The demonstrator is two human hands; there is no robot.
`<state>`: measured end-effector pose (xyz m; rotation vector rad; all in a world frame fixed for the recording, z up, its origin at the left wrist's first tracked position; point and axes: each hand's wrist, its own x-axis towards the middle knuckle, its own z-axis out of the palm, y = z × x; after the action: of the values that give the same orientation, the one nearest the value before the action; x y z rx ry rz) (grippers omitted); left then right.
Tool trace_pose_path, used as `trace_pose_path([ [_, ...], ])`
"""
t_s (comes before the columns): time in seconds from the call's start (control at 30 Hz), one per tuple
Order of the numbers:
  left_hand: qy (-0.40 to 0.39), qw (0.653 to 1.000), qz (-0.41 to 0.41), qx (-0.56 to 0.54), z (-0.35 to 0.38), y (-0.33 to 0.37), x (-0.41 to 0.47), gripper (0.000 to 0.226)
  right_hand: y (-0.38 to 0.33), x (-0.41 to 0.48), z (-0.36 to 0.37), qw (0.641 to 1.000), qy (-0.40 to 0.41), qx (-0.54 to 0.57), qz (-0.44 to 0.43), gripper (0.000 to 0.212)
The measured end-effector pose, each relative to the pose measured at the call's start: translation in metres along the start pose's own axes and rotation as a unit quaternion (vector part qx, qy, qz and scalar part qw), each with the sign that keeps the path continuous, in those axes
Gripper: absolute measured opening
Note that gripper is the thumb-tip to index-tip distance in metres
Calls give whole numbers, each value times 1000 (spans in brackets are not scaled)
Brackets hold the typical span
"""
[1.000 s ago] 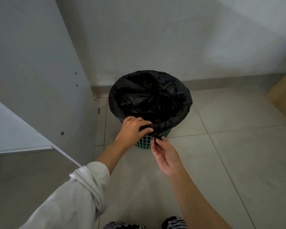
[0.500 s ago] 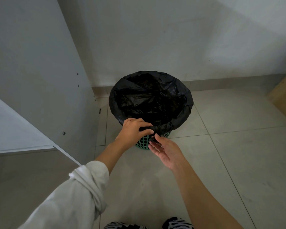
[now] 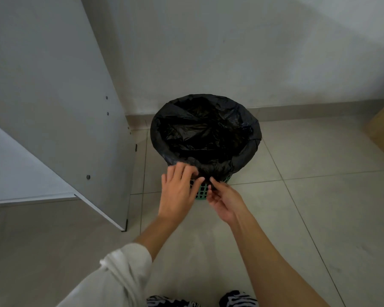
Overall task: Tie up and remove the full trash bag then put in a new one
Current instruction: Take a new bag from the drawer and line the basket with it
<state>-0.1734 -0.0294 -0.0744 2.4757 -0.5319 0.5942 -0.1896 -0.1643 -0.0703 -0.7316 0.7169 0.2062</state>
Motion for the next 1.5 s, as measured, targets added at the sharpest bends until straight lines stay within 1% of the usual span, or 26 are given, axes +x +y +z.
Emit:
trace_pose_path([
  [0.03,-13,996,-69,-53,0,3,-8,25,1,0,0,1000,5,-11,-4,8],
  [0.07,-46,980,-151,-124,2,5,-13,31,1,0,0,1000,9,-20,-8,8],
  [0.1,-81,949,-232,-196,3,5,-15,34,3,1,0,1000,14,-25,-13,9],
  [0.17,-134,863,-357,-331,2,8,-11,30,4,2,-1,999,21,-27,-33,17],
  [0.2,-152,816,-395,-394,2,10,-8,28,5,1,-1,998,22,-38,-47,22],
  [0.23,-161,781,-414,-440,3,11,-5,27,5,1,-2,996,20,-59,-63,26],
  [0.27,-166,758,-421,-470,3,13,-2,26,5,-1,-2,993,16,-83,-79,26],
  [0.43,-149,695,-467,-526,7,21,11,15,4,-6,-1,972,12,-173,-157,10],
  [0.53,-140,663,-496,-543,9,20,18,9,4,-9,-3,960,-7,-215,-179,21],
  [0.6,-135,667,-503,-532,9,20,21,7,6,-9,-3,926,-1,-300,-227,26],
  [0.67,-121,676,-506,-522,8,19,25,6,9,-6,-3,849,15,-433,-304,27],
  [0.73,-112,690,-503,-509,7,18,29,8,13,-4,-4,776,13,-506,-376,25],
  [0.77,-114,699,-499,-499,7,17,30,9,14,-3,-4,760,12,-510,-401,21],
  [0.8,-119,708,-494,-491,7,16,31,8,14,-4,-5,759,12,-501,-415,16],
  [0.87,-137,713,-486,-486,6,14,31,7,10,-3,-5,785,12,-467,-406,8],
  [0.93,-173,709,-476,-491,4,9,28,10,6,0,-6,817,15,-445,-367,5],
  [1.0,-203,697,-458,-513,2,6,23,13,4,4,-6,864,26,-398,-308,5],
  [1.03,-208,699,-448,-517,1,5,21,12,2,6,-4,892,33,-361,-271,6],
  [1.1,-199,723,-431,-503,1,5,19,10,0,6,2,933,49,-291,-208,9],
  [1.17,-178,737,-424,-496,2,5,22,8,0,4,8,949,62,-247,-184,12],
  [1.2,-169,738,-426,-495,3,6,24,6,1,3,10,946,73,-243,-202,14],
  [1.23,-159,737,-432,-495,3,8,27,4,3,2,10,930,91,-259,-245,16],
  [1.27,-150,735,-442,-492,4,10,29,2,6,1,9,901,108,-294,-301,15],
  [1.37,-139,734,-468,-472,6,13,32,3,16,-3,1,783,92,-410,-458,6],
  [1.43,-145,723,-486,-469,6,14,32,4,19,0,-4,727,66,-454,-512,15],
  [1.5,-155,701,-508,-477,4,12,32,4,19,2,-6,694,54,-488,-527,20],
])
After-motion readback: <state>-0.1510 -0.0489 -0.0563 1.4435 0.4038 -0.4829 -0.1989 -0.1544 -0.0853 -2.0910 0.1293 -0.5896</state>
